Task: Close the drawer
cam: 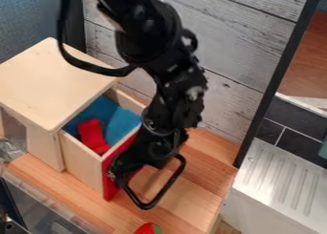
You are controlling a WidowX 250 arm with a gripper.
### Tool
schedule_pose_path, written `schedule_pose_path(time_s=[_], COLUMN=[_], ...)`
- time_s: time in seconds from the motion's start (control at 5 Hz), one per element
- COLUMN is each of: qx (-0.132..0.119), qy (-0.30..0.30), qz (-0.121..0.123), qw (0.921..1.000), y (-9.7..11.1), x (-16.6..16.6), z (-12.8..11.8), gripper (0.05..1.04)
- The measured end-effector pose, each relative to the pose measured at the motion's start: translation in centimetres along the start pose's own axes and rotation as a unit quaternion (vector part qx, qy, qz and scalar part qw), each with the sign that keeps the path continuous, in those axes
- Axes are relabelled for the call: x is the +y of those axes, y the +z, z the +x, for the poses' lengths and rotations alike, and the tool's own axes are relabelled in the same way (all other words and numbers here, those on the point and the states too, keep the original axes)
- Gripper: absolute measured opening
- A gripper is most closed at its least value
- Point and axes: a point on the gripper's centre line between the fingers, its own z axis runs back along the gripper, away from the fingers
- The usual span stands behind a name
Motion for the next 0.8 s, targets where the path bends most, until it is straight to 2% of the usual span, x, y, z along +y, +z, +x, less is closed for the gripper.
schedule_pose_path(time_s=[0.2,0.4,0.6,0.8], qx=[0.023,0.031,0.034,0.026], qy=[0.016,0.054,0.071,0.091], qz=[-0.011,-0.026,-0.036,-0.044], qw=[0.9995,0.9977,0.9963,0.9946], y=[-0.8,-1.6,-1.9,-2.4], x=[-0.6,-0.8,-1.1,-1.5], z=[-1.4,-3.8,-5.1,-6.4], gripper=[1.001,1.001,1.001,1.001])
